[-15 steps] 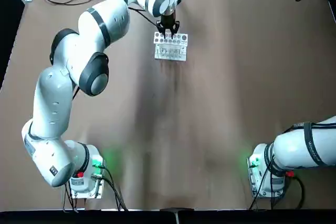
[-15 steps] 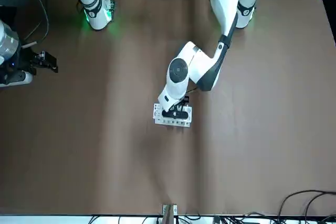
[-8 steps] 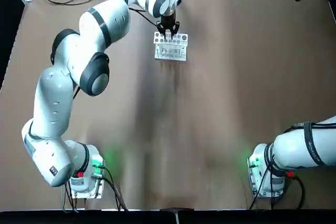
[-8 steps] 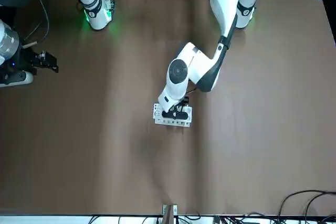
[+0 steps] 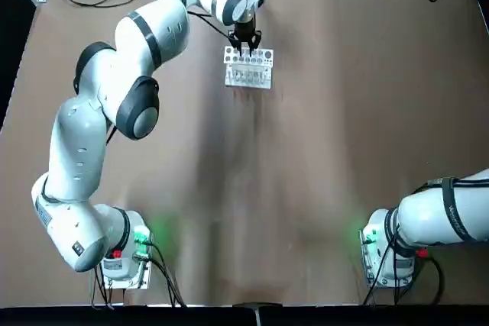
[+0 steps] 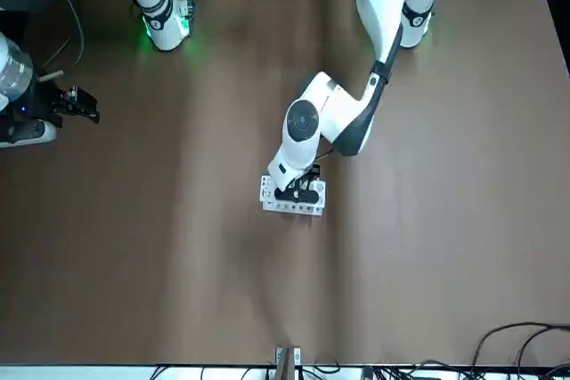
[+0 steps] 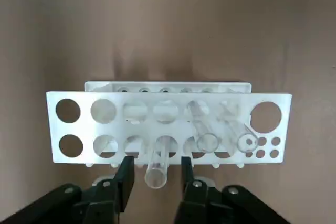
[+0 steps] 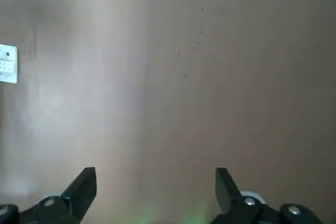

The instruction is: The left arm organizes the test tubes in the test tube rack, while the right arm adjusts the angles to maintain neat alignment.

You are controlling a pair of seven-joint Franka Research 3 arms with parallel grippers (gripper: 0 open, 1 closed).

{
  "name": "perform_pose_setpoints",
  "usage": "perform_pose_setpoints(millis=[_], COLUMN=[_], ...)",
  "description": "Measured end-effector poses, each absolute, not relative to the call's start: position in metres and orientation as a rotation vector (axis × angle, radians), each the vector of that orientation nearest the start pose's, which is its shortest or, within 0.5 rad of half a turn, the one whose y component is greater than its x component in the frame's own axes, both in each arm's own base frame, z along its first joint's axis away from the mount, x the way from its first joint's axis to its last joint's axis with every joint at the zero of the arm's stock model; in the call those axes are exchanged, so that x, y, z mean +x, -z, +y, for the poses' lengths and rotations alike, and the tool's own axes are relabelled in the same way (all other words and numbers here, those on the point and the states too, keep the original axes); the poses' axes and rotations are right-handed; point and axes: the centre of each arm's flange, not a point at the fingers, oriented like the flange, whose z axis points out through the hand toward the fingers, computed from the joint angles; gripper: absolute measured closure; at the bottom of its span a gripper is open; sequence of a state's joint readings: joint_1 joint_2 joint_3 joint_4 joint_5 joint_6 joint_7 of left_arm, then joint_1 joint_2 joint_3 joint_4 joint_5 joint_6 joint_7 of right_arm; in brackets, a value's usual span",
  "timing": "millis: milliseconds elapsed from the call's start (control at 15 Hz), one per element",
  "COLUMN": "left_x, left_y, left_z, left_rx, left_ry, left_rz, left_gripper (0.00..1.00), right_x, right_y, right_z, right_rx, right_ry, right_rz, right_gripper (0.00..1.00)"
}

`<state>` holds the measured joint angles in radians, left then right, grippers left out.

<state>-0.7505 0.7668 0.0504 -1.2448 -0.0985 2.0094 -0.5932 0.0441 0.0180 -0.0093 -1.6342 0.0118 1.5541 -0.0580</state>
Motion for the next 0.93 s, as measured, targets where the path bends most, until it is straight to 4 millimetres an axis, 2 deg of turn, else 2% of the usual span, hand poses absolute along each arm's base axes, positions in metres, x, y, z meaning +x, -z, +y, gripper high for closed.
perform_pose_setpoints(millis=[933], left_x=[0.5634], left_y=[-0.3072], left_z=[-0.4941], left_rx=[-3.182], left_ry=[-0.051], left_rz=[0.125], left_gripper=[0.63], right_x=[0.5541], right_y=[-0.5834], right_z=[0.0259], right_rx=[-3.121], right_ry=[-0.153], right_rz=[-0.159], right_gripper=[0.00])
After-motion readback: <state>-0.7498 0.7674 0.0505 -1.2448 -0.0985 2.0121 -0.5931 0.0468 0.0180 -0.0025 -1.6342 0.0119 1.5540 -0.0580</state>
